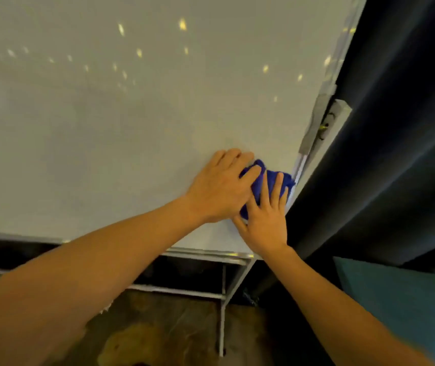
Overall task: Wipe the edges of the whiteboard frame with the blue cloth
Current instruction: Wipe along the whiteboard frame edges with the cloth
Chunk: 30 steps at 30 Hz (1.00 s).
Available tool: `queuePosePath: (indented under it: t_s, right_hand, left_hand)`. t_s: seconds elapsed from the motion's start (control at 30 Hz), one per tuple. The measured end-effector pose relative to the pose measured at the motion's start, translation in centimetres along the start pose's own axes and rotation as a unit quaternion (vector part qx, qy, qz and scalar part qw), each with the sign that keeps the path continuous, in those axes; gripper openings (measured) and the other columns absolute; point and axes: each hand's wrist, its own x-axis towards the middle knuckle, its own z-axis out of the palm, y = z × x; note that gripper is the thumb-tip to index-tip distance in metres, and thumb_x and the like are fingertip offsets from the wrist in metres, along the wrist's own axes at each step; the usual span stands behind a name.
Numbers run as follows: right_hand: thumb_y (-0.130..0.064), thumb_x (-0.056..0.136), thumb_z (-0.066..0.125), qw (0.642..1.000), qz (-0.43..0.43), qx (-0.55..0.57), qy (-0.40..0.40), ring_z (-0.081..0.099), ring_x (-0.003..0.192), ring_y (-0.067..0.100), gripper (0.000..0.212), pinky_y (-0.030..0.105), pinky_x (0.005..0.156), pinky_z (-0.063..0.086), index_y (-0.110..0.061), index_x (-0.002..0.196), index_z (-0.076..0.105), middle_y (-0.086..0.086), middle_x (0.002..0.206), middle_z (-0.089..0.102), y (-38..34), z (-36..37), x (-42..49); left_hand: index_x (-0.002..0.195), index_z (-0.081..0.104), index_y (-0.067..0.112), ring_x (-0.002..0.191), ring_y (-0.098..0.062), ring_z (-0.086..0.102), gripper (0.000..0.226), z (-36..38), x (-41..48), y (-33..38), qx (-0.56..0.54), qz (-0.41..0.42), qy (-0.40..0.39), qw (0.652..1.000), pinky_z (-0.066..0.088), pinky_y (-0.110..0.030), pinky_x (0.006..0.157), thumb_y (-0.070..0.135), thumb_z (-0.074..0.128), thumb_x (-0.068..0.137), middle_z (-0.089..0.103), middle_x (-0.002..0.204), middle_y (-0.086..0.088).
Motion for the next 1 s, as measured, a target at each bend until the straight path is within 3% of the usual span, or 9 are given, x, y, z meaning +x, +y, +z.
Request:
queuePosePath:
  t_s: [0.1, 0.33, 0.5, 0.6, 0.7, 0.73, 0.83, 0.93, 1.0]
  right_hand:
    - [-0.054, 0.092, 0.047, 0.997, -0.062, -0.052, -0.006, -0.007, 0.150, 0.048, 0.084, 0.062, 0.121, 0.002, -0.024, 0.159, 0.006, 0.016, 0.166, 0.007, 1.4, -1.6, 2.1]
    - [-0.055, 0.091, 0.046, 0.966, -0.209, -0.150, -0.028, -0.009, 0.150, 0.046, 0.083, 0.062, 0.121, -0.001, -0.025, 0.159, 0.009, 0.018, 0.166, 0.009, 0.4, -5.6, 7.5]
    - [-0.055, 0.093, 0.040, 0.948, -0.276, -0.155, -0.032, -0.008, 0.150, 0.046, 0.077, 0.062, 0.120, -0.003, -0.024, 0.158, 0.013, 0.018, 0.166, 0.011, -3.3, -7.4, 10.7]
    - [-0.052, 0.094, 0.042, 0.911, -0.382, -0.153, -0.031, 0.001, 0.150, 0.047, 0.073, 0.064, 0.119, -0.003, -0.025, 0.158, 0.018, 0.014, 0.166, 0.012, -6.4, -8.0, 14.1]
    - [-0.053, 0.095, 0.036, 0.854, -0.492, -0.170, -0.022, 0.006, 0.151, 0.044, 0.069, 0.060, 0.120, -0.005, -0.026, 0.157, 0.021, 0.010, 0.166, 0.017, -10.4, -7.7, 17.2]
    - [-0.054, 0.095, 0.033, 0.835, -0.522, -0.175, -0.017, 0.007, 0.151, 0.043, 0.069, 0.060, 0.120, -0.004, -0.025, 0.156, 0.024, 0.010, 0.165, 0.019, -12.0, -7.4, 17.8]
    - [-0.059, 0.092, 0.020, 0.777, -0.590, -0.219, -0.027, 0.008, 0.151, 0.041, 0.072, 0.060, 0.121, 0.000, -0.026, 0.155, 0.027, 0.010, 0.165, 0.022, -16.7, -6.2, 19.5]
    - [-0.063, 0.090, 0.008, 0.709, -0.649, -0.273, -0.034, 0.001, 0.152, 0.039, 0.075, 0.060, 0.121, -0.002, -0.031, 0.156, 0.021, 0.006, 0.167, 0.015, -20.4, -4.2, 19.9]
    - [-0.063, 0.090, 0.009, 0.657, -0.692, -0.295, -0.050, -0.001, 0.152, 0.039, 0.072, 0.061, 0.120, -0.002, -0.035, 0.156, 0.019, 0.006, 0.167, 0.012, -22.4, -2.2, 19.0]
  left_hand:
    - [0.139, 0.043, 0.009, 0.135, -0.039, 0.031, 0.056, 1.3, -6.7, -1.1, -0.001, -0.151, -0.047, 0.987, 0.034, -0.052, 0.101, 0.028, 0.049, 0.087, 0.029, 0.154, -0.018]
    - [0.151, 0.019, 0.027, 0.144, -0.042, 0.005, 0.071, 4.8, -14.9, 1.0, -0.040, -0.365, -0.045, 0.929, 0.031, -0.056, 0.105, 0.031, 0.051, 0.088, 0.003, 0.162, -0.008]
    - [0.151, 0.002, 0.039, 0.142, -0.046, 0.008, 0.070, 6.7, -17.2, 3.3, -0.132, -0.529, -0.046, 0.837, 0.031, -0.058, 0.109, 0.038, 0.043, 0.094, -0.012, 0.161, -0.005]
    - [0.149, -0.009, 0.041, 0.136, -0.050, 0.020, 0.071, 8.2, -17.4, 5.0, -0.196, -0.642, -0.044, 0.740, 0.033, -0.058, 0.107, 0.048, 0.037, 0.095, -0.015, 0.161, -0.006]
    - [0.146, -0.015, 0.045, 0.139, -0.046, 0.021, 0.070, 10.0, -16.8, 6.9, -0.325, -0.761, 0.028, 0.561, 0.027, -0.057, 0.110, 0.055, 0.032, 0.095, -0.018, 0.160, 0.004]
    - [0.146, -0.016, 0.045, 0.140, -0.042, 0.023, 0.071, 10.6, -16.3, 7.5, -0.348, -0.776, 0.067, 0.521, 0.029, -0.055, 0.109, 0.056, 0.031, 0.095, -0.021, 0.159, 0.009]
    - [0.148, -0.012, 0.041, 0.132, -0.028, 0.041, 0.070, 12.0, -14.1, 8.2, -0.373, -0.781, 0.206, 0.457, 0.046, -0.039, 0.096, 0.050, 0.035, 0.097, -0.023, 0.158, 0.012]
    - [0.150, -0.003, 0.038, 0.144, -0.023, 0.015, 0.072, 13.5, -12.0, 8.7, -0.380, -0.791, 0.347, 0.331, 0.025, -0.034, 0.109, 0.047, 0.043, 0.096, -0.005, 0.162, -0.002]
    - [0.151, 0.005, 0.031, 0.135, -0.031, 0.033, 0.077, 14.9, -11.1, 9.2, -0.386, -0.800, 0.403, 0.222, 0.032, -0.037, 0.107, 0.052, 0.049, 0.091, 0.025, 0.154, -0.012]
